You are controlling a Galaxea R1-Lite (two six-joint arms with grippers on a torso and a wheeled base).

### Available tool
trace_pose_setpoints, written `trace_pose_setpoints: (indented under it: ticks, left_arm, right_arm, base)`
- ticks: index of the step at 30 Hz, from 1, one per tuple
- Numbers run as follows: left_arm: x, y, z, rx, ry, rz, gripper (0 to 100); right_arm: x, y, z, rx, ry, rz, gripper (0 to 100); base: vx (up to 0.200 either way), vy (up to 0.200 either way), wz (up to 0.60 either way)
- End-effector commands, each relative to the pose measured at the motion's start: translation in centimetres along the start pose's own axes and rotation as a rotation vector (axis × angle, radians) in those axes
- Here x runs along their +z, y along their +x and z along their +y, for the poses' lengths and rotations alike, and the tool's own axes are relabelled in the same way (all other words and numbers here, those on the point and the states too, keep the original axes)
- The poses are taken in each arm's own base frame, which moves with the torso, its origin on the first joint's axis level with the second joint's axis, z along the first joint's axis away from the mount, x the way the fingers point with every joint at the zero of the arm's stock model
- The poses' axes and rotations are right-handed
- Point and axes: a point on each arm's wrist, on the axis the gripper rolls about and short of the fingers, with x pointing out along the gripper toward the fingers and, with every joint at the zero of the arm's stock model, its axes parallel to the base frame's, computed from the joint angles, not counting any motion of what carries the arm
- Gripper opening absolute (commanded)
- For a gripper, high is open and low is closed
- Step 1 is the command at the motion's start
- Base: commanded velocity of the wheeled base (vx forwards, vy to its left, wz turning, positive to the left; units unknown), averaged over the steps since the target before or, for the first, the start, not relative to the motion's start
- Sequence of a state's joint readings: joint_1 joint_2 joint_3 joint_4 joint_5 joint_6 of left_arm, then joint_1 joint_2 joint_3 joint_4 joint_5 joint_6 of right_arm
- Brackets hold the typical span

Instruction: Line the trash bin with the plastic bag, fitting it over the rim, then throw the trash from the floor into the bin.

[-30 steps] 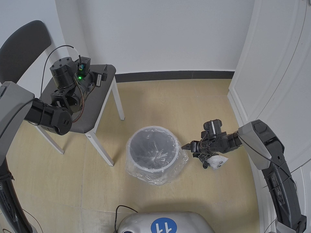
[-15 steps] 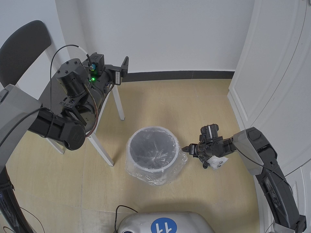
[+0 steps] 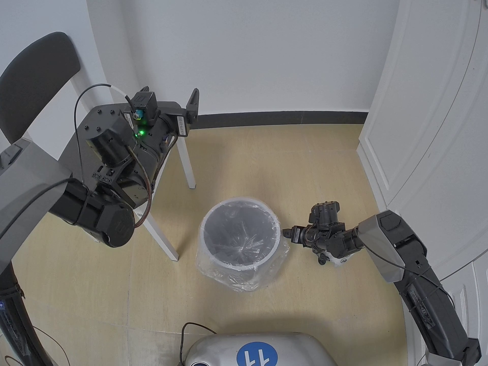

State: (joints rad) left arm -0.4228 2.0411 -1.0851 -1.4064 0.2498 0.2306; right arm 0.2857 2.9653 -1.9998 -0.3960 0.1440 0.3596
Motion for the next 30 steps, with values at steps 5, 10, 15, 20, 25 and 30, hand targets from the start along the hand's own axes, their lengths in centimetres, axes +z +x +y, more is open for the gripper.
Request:
trace_pose_setpoints:
  ticks: [5,10,15,20,25,30]
  left_arm:
    - [-1.7,-2.2,0.2,-0.002,0.002,0.019,100]
    - [-1.7,-2.7,0.3,-0.008,-0.013,0.033,100]
    - [-0.9,-2.7,0.2,-0.011,-0.019,0.01,100]
    - [-0.1,-2.9,0.5,-0.009,-0.022,-0.002,100]
    - [0.6,-3.3,0.7,-0.01,-0.026,-0.009,100]
    - [0.3,-3.8,0.7,-0.016,-0.016,0.009,100]
  right_arm:
    - [-0.4,0.2,-1.0,-0.187,0.078,-0.065,100]
    - [0.2,0.0,-0.9,-0.248,0.116,-0.113,100]
    - [1.2,-0.8,0.1,-0.271,0.101,-0.146,100]
    - [3.3,-2.3,0.6,-0.273,0.095,-0.175,100]
    - [6.1,-5.4,-1.6,-0.321,0.042,-0.173,100]
    - [7.9,-6.8,-4.4,-0.337,0.041,-0.195,100]
  base:
    - [0.0,0.0,0.0]
    - [0.0,0.0,0.0]
    - [0.0,0.0,0.0]
    - [0.0,0.0,0.0]
    - [0.0,0.0,0.0]
    - [0.0,0.0,0.0]
